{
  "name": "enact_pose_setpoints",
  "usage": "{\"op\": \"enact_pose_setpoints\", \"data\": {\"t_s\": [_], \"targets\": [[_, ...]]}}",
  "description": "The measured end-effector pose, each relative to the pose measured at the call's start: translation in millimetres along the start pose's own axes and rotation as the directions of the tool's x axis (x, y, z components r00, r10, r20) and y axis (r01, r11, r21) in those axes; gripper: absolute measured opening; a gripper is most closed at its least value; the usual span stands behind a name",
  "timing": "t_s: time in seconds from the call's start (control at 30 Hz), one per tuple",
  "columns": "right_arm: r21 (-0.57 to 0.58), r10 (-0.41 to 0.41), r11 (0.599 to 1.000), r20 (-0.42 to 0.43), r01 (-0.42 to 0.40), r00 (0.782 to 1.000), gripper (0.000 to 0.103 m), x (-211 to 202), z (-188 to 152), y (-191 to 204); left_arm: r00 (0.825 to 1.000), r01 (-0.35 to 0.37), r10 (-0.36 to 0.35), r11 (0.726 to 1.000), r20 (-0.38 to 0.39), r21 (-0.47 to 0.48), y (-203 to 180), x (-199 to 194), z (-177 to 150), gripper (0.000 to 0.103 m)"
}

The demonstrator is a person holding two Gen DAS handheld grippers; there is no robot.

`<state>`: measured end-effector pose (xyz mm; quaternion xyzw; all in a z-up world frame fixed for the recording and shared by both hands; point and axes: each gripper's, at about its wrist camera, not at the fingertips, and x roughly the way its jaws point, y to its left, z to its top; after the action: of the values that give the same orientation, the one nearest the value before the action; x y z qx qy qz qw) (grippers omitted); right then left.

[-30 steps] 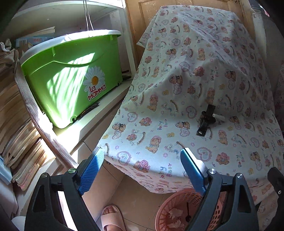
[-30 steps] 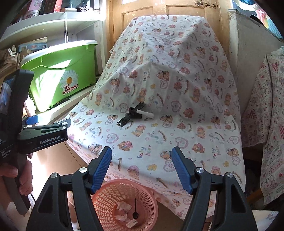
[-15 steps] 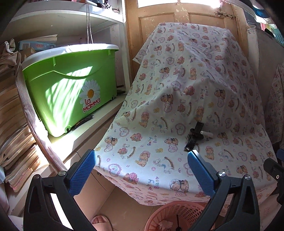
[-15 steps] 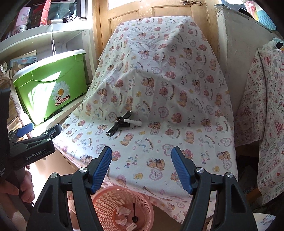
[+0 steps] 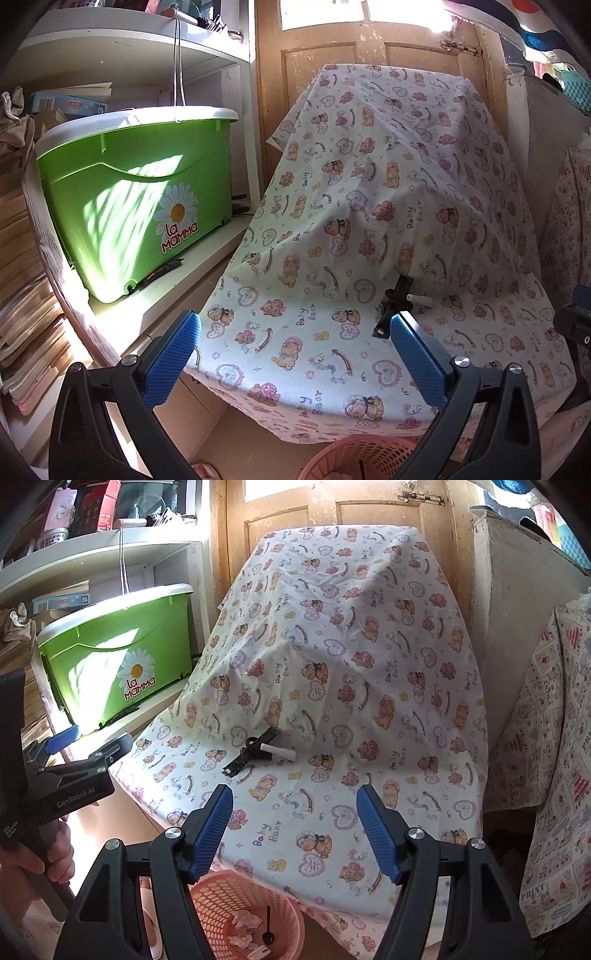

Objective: Collect trash
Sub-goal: 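Lift both open tools back toward the black object on the chair, then close the right tool on the white peg of the black object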

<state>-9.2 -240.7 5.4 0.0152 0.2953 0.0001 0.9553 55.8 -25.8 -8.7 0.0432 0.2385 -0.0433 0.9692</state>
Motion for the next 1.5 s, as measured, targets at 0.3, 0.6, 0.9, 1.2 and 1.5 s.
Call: {"op": "enact_pose_setpoints", "data": {"t_s": [0.3, 0.6, 0.9, 1.2, 1.5], "targets": [[0.184, 0.273, 0.951, -0.115, -0.249, 0.955, 0.071, 47, 55, -54, 0.997, 0.03, -0.032, 0.999, -0.07, -0.032, -3, 22, 3, 0.1], [0.157, 0.208, 0.972, -0.207, -0.178, 0.956, 0.07, 122, 38, -48, 0.98, 0.069, -0.07, 0.998, -0.185, -0.008, -21, 55, -6, 0.083], [-0.157, 0.102, 0.975, -0.307, -0.156, 0.946, 0.065, 191, 36, 2, 0.97, 0.024, -0.021, 1.0, -0.242, 0.007, -28, 74, -13, 0.084], [-0.296, 0.012, 0.949, -0.298, -0.104, 0.955, 0.061, 228, 31, 23, 0.958, 0.011, -0.012, 1.0, -0.287, -0.005, -27, 90, -20, 0.084], [-0.323, -0.01, 0.942, -0.29, -0.088, 0.957, 0.045, 242, 29, 38, 0.958, 0.026, -0.018, 0.999, -0.287, 0.024, -33, 87, -23, 0.084]]}}
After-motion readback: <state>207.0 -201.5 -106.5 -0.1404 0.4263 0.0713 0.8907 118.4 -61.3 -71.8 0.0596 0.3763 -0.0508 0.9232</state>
